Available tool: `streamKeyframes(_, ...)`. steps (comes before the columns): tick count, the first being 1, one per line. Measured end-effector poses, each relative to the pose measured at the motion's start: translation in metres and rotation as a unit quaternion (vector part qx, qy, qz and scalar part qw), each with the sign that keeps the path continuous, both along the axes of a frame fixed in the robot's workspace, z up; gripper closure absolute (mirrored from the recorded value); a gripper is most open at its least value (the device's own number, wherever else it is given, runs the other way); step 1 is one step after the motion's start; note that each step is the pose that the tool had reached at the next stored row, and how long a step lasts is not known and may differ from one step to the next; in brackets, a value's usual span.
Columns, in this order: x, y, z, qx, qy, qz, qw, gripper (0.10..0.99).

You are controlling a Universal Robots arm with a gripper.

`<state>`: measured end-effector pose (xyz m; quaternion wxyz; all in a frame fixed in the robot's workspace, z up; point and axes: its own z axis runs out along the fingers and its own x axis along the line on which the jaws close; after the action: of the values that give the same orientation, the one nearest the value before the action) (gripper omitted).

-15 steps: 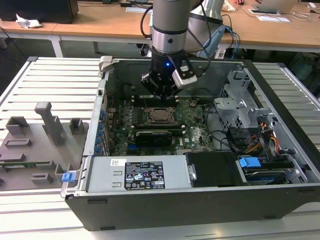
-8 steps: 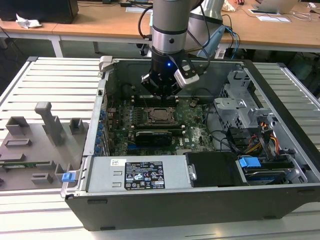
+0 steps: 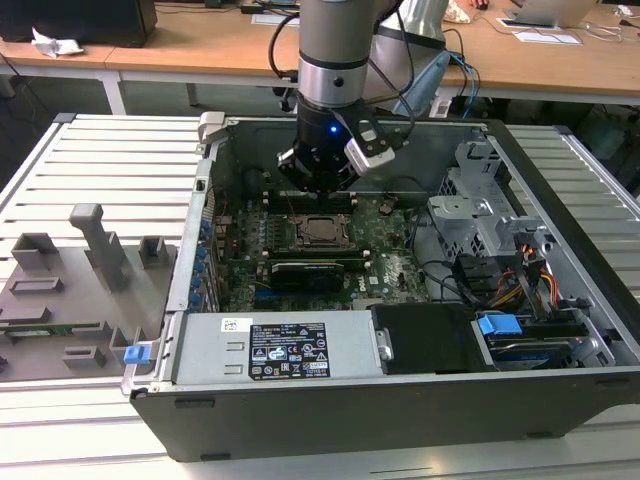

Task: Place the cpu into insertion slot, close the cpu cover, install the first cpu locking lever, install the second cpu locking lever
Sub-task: 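Install the first cpu locking lever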

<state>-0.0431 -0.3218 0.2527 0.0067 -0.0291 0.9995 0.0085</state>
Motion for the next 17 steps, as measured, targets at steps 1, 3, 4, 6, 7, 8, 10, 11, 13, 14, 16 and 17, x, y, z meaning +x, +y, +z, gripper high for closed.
streamKeyframes(1, -0.0023, 0.0, 0.0, 0.0001, 0.0, 0.0, 1.0, 0.98)
streamKeyframes(3, -0.0138, 0.0, 0.0, 0.0001, 0.0001, 0.0, 1.0, 0.98)
streamKeyframes(4, -0.0206, 0.0, -0.0001, 0.0001, 0.0001, 0.0, 1.0, 0.98)
streamKeyframes(6, -0.0327, 0.0, -0.0002, 0.0001, 0.0, 0.0, 1.0, 0.98)
streamKeyframes(7, -0.0382, 0.0001, -0.0002, 0.0001, 0.0, 0.0, 1.0, 0.98)
streamKeyframes(8, -0.041, 0.0002, -0.0004, 0.0001, 0.0001, 0.0, 1.0, 0.98)
streamKeyframes(10, -0.0472, 0.0009, -0.0007, 0.0002, 0.0, 0.0, 1.0, 0.98)
streamKeyframes(11, -0.0494, 0.0017, -0.0009, 0.0002, 0.0, 0.0, 1.0, 0.98)
streamKeyframes(13, -0.0548, 0.0033, -0.001, 0.0001, 0.0, 0.0, 1.0, 0.98)
streamKeyframes(14, -0.0568, 0.0045, -0.0011, 0.0001, 0.0001, 0.0, 1.0, 0.98)
streamKeyframes(16, -0.058, 0.0083, -0.0013, 0.0001, 0.0001, 0.0, 1.0, 0.98)
streamKeyframes(17, -0.0588, 0.0109, -0.0014, 0.0001, 0.0001, 0.0, 1.0, 0.98)
